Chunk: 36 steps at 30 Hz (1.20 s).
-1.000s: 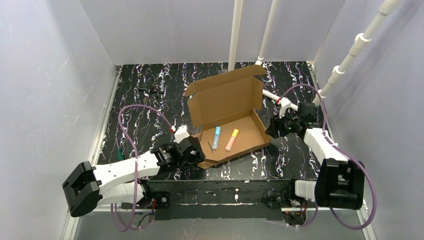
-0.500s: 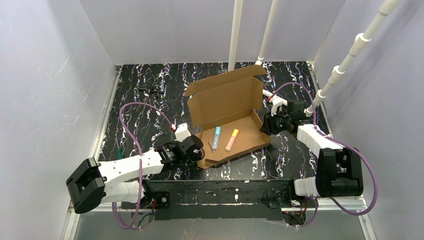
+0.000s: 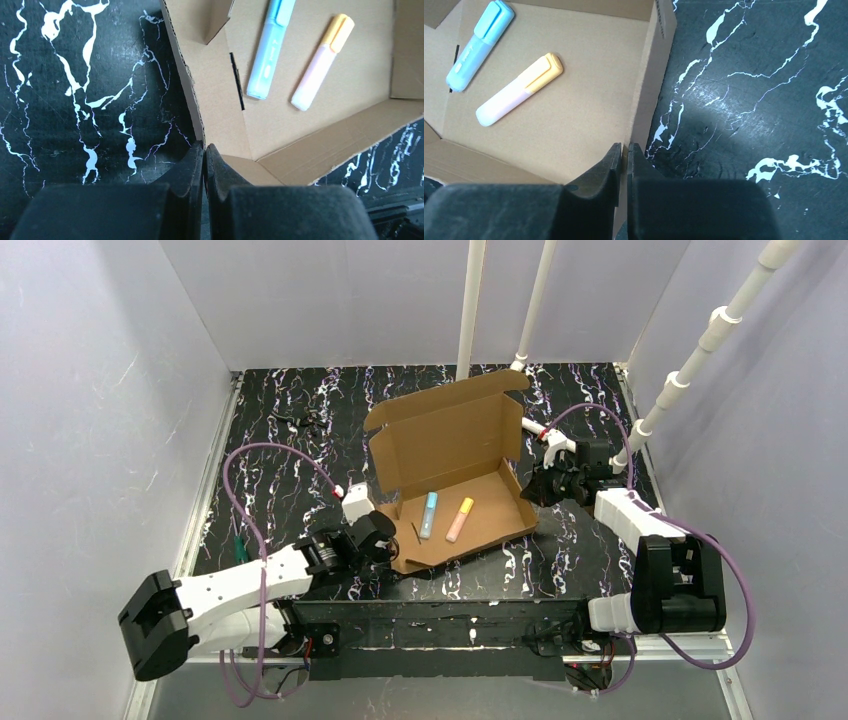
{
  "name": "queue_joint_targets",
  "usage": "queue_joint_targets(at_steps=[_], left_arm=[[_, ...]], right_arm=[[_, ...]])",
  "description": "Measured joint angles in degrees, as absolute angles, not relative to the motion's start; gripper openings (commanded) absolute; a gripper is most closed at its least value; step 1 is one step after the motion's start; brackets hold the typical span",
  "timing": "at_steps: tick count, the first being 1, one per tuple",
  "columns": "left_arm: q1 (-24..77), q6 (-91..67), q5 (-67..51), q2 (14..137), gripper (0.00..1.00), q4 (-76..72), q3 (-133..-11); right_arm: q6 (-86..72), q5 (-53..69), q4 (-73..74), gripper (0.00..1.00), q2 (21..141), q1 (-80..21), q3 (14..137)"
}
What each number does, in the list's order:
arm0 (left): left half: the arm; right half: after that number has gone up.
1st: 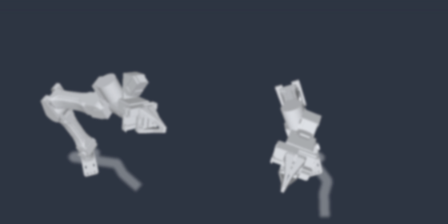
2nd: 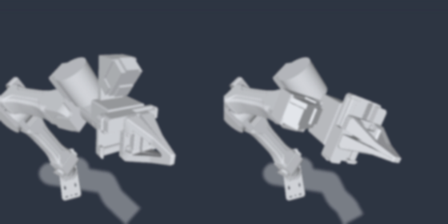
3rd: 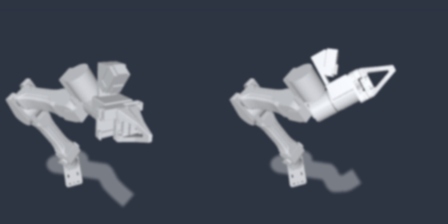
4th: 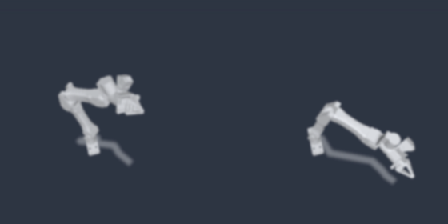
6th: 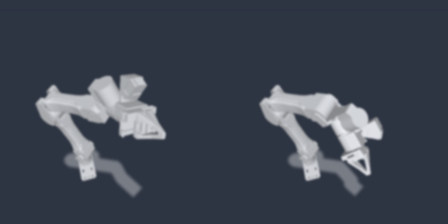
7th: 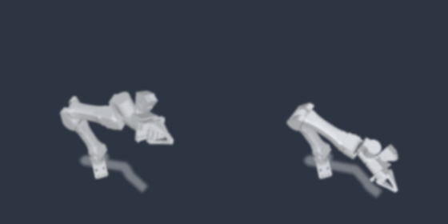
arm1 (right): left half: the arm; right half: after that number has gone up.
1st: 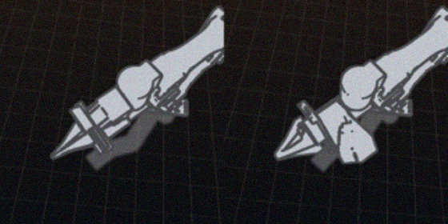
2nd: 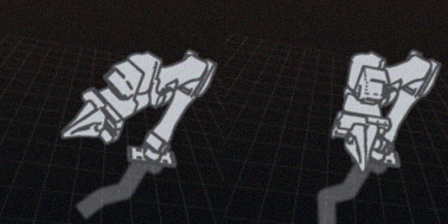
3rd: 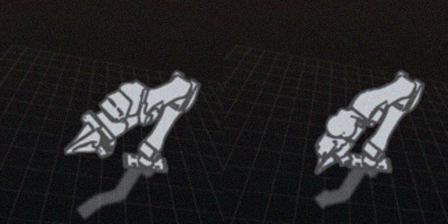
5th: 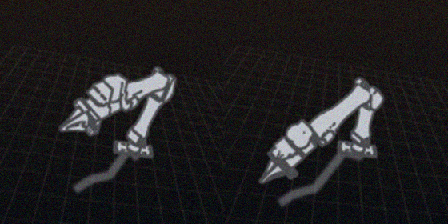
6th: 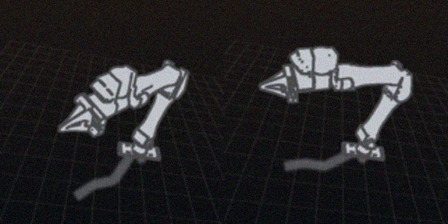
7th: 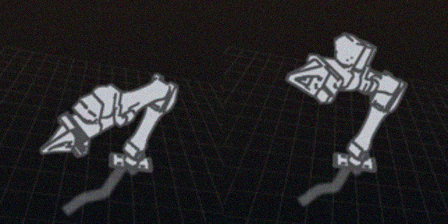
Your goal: Fold the paper box
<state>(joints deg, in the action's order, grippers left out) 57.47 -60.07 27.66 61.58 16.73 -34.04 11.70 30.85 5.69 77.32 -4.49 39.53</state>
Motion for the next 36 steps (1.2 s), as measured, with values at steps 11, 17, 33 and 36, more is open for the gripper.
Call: queue_joint_targets(at_steps=[11,17,33,36], left_arm=[[57.43,-47.86,25.15,58.37,0.0,12.36,-34.04],[57.36,-43.94,23.86,61.58,0.0,10.94,-36.75],[57.08,-43.57,21.58,74.26,0.0,8.73,-47.24],[57.08,-44.4,21.1,74.56,0.0,8.14,-47.92]], right_arm=[[6.63,34.5,1.45,0.01,79.42,-3.99,38.65],[4.32,35.86,-1.37,0.01,79.53,-3.64,37.39],[3.18,37.74,-3.07,0.16,80.62,-3.44,37.26],[3.38,38.68,-2.55,0.23,80.62,-3.53,37.26]])
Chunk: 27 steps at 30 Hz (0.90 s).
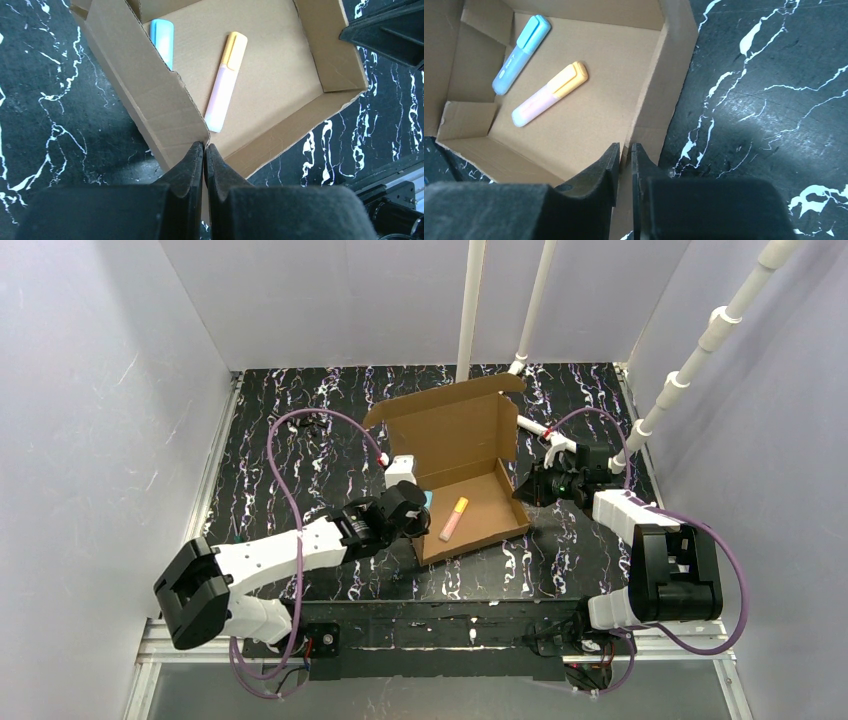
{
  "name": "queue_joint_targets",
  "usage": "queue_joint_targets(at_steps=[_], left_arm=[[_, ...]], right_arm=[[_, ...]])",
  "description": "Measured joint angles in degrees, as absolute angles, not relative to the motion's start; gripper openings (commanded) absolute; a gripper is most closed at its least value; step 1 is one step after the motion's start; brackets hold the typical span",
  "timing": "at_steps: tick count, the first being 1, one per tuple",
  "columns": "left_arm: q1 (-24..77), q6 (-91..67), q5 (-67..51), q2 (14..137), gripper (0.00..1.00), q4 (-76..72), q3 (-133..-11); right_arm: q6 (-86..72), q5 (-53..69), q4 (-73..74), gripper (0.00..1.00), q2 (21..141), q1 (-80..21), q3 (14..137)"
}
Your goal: Fold the paper box
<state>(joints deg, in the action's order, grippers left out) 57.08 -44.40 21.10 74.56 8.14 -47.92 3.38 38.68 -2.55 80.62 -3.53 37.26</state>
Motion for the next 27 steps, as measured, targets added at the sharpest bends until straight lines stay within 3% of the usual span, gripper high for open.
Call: queue_joint_targets(at_steps=[6,15,20,27], left_arm=[[57.08,-45.52,19.99,77.1,0.0,6.72,-48.88],[57.08,-45.93,16.08,82.59,0.31,5.26,-50.98],[57.12,-46.52,14.59,80.27,0.41,7.97,-50.28],[57.12,-47.13,14.48,66.06,0.5,12.91,-45.56]], right_arm=[[4.01,40.03,-1.65,0.23,80.62,-3.62,37.26],[4.91,41.17,-0.45,0.24,80.55,-3.77,37.26],[5.17,42.06,0.51,0.24,80.44,-4.23,37.26],[5.76,42.87,1.67,0.24,80.42,-4.34,37.26]])
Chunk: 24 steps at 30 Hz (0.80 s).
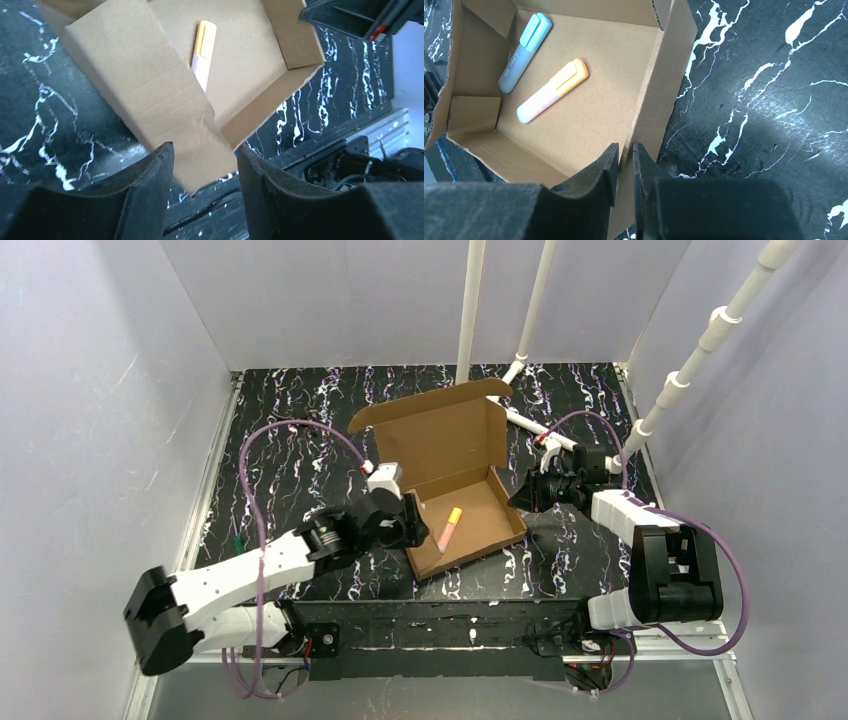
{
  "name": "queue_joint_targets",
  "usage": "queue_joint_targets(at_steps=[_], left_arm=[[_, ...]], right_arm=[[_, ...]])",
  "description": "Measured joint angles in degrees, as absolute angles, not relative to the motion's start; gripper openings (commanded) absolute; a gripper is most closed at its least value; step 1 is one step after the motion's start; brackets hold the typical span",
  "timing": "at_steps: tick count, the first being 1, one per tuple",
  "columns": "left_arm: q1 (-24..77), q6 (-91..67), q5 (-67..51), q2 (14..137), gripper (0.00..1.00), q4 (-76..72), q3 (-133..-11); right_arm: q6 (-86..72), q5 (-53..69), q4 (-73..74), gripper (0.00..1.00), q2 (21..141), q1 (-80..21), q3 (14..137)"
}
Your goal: Fold the paper box
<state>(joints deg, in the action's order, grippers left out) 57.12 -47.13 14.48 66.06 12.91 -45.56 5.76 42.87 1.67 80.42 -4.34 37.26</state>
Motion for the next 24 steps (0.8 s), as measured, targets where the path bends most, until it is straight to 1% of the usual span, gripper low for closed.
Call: queue_joint_targets(at_steps=[2,4,5,6,7,8,9,10,14,16,19,24], left_arm=[[57.12,-47.13,14.41,60.82,0.56,14.59,-43.79],[57.12,-47.35,14.59,54.87,0.67,16.84,-41.71],[57.12,-47.59,14.68,53.12,0.75,17.47,-40.99],[57.12,-48.88,15.49,48.82,0.83,18.9,-38.28],[57.12,-50.11,15.79,45.56,0.86,19.33,-35.2],[57.12,-51.96,15.84,42.7,0.88,18.68,-31.35],[57.12,-54.04,15.68,41.17,0.9,16.56,-27.33],[57.12,-56.73,15.59,42.19,0.93,13.82,-24.18],[57.12,-60.95,15.59,57.39,0.95,4.03,-24.67],[56.88,-63.13,15.64,61.78,0.95,-0.38,-25.21],[56.66,-64.88,16.19,61.78,0.95,-1.15,-25.45],[56.45,-68.2,17.98,64.51,0.92,3.73,-30.33]], right_arm=[[6.02,42.87,1.74,0.24,80.4,-4.38,37.26],[6.22,42.87,1.85,0.26,80.31,-4.43,37.26],[6.26,42.87,2.0,0.28,80.27,-4.45,37.26],[6.46,42.87,2.22,0.3,80.18,-4.51,37.26],[6.81,42.85,2.9,0.31,79.9,-4.54,37.26],[7.16,42.85,3.33,0.31,79.4,-4.54,37.26],[7.55,42.85,3.33,0.31,78.83,-4.54,37.26],[7.73,42.87,3.33,0.31,78.67,-4.54,37.26],[8.19,42.85,3.77,0.31,78.61,-4.58,37.26],[8.45,42.87,3.84,0.31,78.61,-4.58,37.26],[8.73,43.09,3.99,0.31,78.61,-4.6,37.26],[9.21,43.68,4.27,0.31,78.61,-4.64,37.26]])
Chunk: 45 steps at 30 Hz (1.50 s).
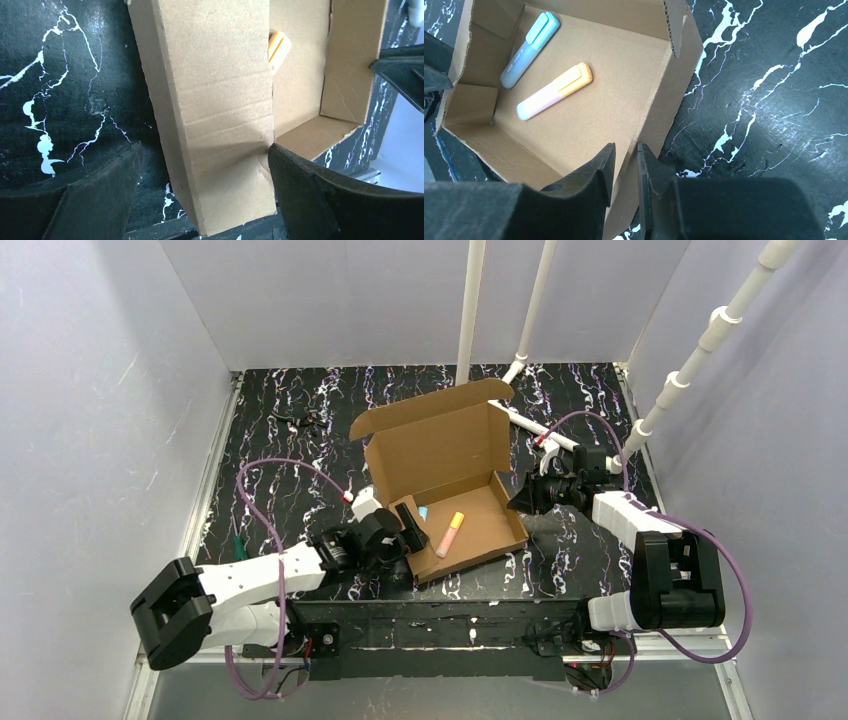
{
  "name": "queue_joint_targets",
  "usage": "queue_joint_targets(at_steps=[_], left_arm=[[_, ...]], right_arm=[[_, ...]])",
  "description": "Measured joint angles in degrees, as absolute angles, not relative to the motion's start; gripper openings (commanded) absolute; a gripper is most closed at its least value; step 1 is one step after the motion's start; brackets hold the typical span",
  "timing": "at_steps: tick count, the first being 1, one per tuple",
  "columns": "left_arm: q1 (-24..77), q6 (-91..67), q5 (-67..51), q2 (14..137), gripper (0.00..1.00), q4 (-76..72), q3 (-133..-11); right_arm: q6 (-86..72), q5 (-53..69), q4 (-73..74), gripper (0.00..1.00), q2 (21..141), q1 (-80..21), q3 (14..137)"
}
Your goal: Fold the paper box
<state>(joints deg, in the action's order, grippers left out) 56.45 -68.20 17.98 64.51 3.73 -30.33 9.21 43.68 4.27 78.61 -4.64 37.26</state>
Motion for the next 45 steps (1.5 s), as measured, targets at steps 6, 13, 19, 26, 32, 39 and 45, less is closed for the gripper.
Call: queue_joint_targets(at_steps=[6,13,19,26,32,39,45], left_arm=[[56.4,-69.23,19.18,70.24,0.8,9.93,-35.48],[56.4,-67.48,22.28,74.48,0.66,16.67,-40.07],[56.23,-66.17,24.34,74.91,0.49,19.62,-41.65],[55.9,-65.34,25.06,74.96,0.31,21.67,-41.8],[55.59,-63.02,25.08,79.44,0.17,25.54,-46.41],[55.46,-60.03,25.67,83.37,0.0,29.02,-51.18],[55.22,-57.6,25.26,82.98,0.13,28.67,-51.07]], right_arm=[[9.28,43.92,4.47,0.32,78.61,-4.78,37.26],[9.32,43.97,4.56,0.32,78.61,-4.91,37.26],[9.41,44.16,4.58,0.32,78.61,-4.99,37.26],[9.67,44.99,4.6,0.32,78.61,-5.61,37.26],[10.44,45.39,4.62,0.32,78.61,-6.31,37.26],[10.83,45.08,4.62,0.32,78.63,-6.61,37.26],[11.25,44.75,5.04,0.44,78.89,-6.83,37.28]])
